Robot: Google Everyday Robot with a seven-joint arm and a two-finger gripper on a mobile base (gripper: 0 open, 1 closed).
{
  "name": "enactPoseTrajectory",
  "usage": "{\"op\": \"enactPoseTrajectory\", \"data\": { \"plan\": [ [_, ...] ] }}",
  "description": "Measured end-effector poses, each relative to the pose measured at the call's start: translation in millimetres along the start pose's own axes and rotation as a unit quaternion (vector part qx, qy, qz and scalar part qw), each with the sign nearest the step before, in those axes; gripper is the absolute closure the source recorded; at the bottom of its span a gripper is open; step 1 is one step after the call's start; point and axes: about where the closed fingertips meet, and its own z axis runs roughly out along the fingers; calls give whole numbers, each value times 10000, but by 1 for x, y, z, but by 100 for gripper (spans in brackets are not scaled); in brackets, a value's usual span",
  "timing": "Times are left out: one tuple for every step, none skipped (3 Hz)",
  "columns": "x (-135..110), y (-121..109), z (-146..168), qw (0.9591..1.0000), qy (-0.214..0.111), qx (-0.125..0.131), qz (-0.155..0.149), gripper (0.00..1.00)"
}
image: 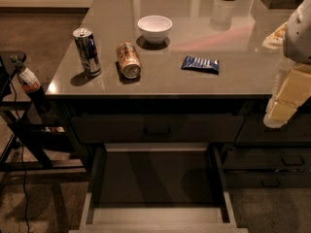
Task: Place redbull can into middle drawer
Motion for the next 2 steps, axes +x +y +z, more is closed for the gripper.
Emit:
{"op": "enactPoseTrajectory", "data": {
  "plan": [
    [0,0,0,10000,-3,1,0,0],
    [-10,-4,4,9997,-229,58,30,0]
  ]
}}
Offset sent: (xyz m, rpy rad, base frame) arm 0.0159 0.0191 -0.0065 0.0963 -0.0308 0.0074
